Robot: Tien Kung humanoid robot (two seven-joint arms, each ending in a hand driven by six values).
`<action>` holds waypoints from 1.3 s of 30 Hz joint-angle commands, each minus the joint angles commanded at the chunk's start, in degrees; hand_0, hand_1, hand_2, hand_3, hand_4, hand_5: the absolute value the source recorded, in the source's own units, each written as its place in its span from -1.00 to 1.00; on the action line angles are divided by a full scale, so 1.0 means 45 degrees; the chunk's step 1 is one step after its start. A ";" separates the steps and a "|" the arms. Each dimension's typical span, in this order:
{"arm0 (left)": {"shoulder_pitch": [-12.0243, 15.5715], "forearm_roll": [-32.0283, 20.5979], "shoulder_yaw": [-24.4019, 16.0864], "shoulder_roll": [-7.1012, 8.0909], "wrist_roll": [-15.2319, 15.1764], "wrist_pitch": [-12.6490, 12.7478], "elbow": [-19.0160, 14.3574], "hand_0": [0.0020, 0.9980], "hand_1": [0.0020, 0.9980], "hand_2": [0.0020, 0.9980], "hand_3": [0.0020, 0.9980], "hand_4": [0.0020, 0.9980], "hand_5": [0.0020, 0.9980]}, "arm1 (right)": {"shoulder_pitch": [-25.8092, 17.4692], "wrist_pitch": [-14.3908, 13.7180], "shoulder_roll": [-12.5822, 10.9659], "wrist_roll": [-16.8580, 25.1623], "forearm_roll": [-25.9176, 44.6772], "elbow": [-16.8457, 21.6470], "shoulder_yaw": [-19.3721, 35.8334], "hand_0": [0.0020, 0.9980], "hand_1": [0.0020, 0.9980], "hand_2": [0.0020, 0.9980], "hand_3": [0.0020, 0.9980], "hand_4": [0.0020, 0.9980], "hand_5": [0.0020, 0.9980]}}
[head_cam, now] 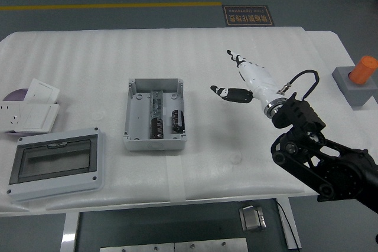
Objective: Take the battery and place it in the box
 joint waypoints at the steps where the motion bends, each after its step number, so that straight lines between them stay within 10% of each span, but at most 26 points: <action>1: 0.0004 -0.0020 0.0011 -0.0003 -0.0005 0.0001 0.0000 0.29 0.32 0.06 0.16 0.21 -0.20 | -0.0168 -0.0046 -0.0125 0.0130 0.0199 -0.0054 0.0290 0.59 0.66 0.78 1.00 0.69 -0.06; 19: 0.0098 -0.0143 0.0040 0.0082 0.0072 -0.0080 0.0000 0.29 0.33 0.07 0.16 0.21 -0.20 | -0.2794 -0.0184 -0.1274 0.1392 0.1527 -0.0414 0.4569 0.52 0.61 0.71 0.89 0.68 -0.05; 39: 0.0037 -0.0506 0.0374 -0.0056 0.0045 -0.0077 0.0000 0.30 0.33 0.08 0.16 0.24 -0.22 | -0.2905 0.0041 -0.1044 0.2007 0.3279 -0.0249 0.4950 0.49 0.58 0.69 0.85 0.66 -0.03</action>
